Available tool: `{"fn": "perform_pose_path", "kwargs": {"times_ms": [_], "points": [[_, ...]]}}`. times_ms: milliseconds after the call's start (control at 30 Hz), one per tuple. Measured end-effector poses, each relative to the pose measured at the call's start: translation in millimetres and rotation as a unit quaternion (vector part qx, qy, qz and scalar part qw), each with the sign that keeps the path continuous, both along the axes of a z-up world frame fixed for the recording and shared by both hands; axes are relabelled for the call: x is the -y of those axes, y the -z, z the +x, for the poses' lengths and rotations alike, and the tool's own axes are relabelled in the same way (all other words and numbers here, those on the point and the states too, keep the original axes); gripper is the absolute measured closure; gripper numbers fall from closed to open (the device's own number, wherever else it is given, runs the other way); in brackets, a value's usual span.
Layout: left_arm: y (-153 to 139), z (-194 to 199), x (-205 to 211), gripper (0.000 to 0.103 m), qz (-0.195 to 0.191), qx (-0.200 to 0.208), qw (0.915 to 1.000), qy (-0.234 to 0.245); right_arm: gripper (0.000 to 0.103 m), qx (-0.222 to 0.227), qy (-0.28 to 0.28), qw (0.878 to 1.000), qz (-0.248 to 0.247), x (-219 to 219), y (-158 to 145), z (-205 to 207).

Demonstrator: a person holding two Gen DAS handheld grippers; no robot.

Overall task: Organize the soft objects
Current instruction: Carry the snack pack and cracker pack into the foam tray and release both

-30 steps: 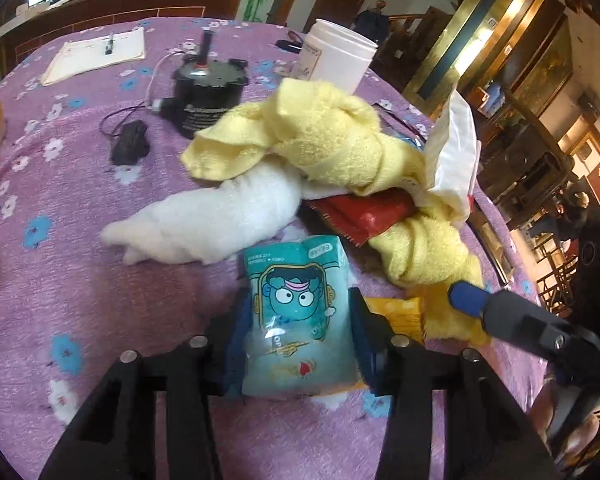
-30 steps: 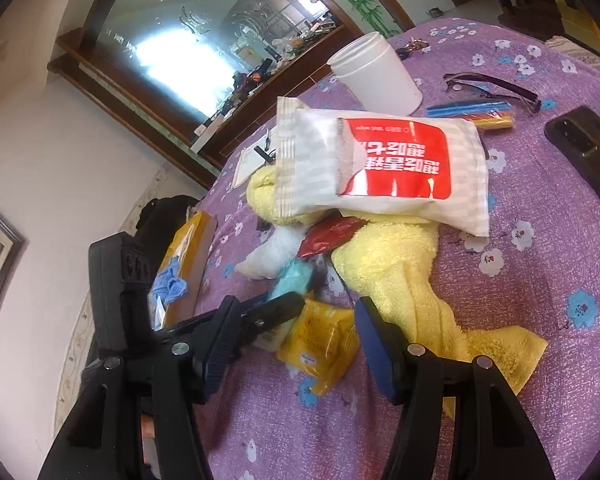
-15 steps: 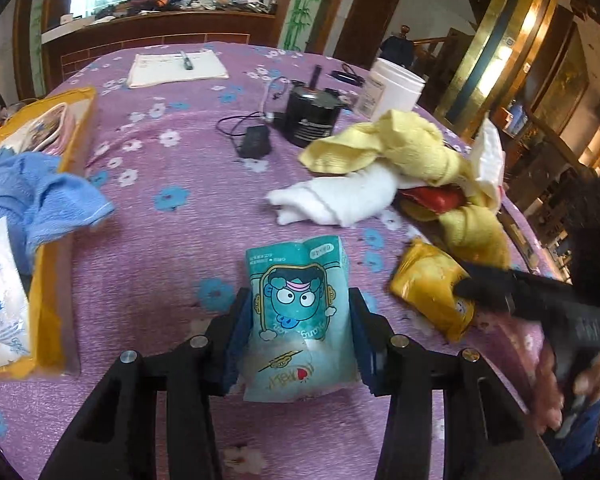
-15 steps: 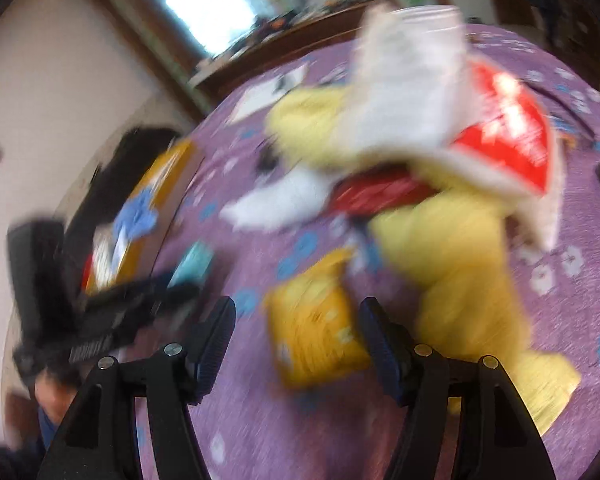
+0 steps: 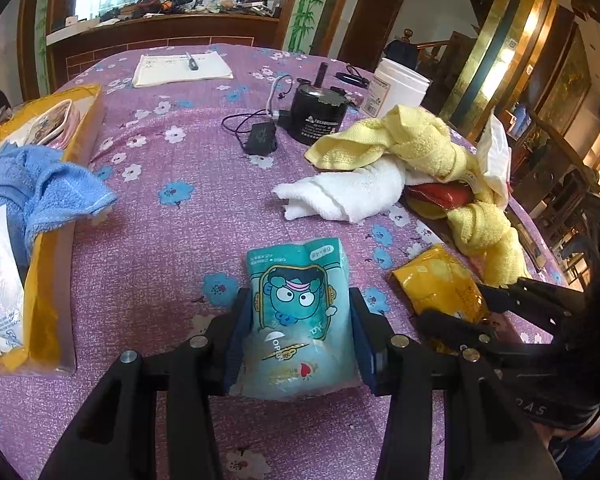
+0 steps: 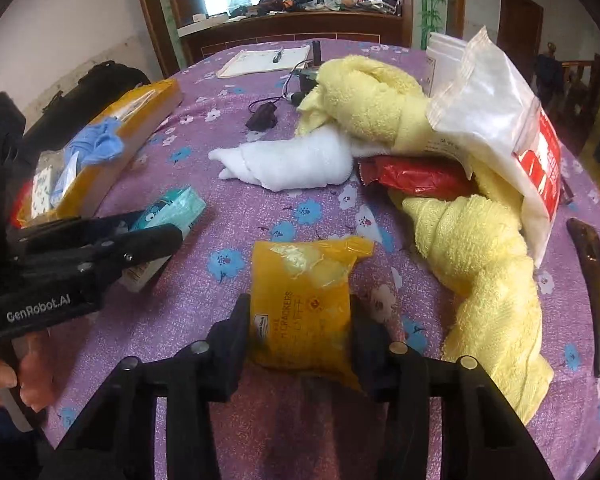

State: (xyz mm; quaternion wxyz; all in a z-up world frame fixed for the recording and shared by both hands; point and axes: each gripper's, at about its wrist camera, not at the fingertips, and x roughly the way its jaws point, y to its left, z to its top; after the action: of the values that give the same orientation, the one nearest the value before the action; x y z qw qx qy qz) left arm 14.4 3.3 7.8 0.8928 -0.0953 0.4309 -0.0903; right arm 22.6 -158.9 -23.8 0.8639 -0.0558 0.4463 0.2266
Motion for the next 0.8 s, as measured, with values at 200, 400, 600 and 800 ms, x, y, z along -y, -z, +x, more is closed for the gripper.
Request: {"fn": "perform_pose_path", "kwargs": {"times_ms": [200, 400, 600, 800], "points": [[1, 1, 3, 0.058, 0.007, -0.004, 1.0000, -0.002, 0.055, -0.008, 0.023, 0.998, 0.056, 20, -1, 2], [4, 4, 12, 0.053, 0.040, -0.015, 0.9991, 0.005, 0.055, -0.016, 0.014, 0.997, 0.070, 23, 0, 3], [5, 5, 22, 0.047, 0.071, -0.018, 0.9972, 0.015, 0.055, -0.017, 0.013, 0.998, 0.066, 23, 0, 1], [6, 6, 23, 0.039, 0.069, -0.019, 0.9972, 0.024, 0.055, -0.012, 0.010, 0.999, 0.030, 12, 1, 0]]}}
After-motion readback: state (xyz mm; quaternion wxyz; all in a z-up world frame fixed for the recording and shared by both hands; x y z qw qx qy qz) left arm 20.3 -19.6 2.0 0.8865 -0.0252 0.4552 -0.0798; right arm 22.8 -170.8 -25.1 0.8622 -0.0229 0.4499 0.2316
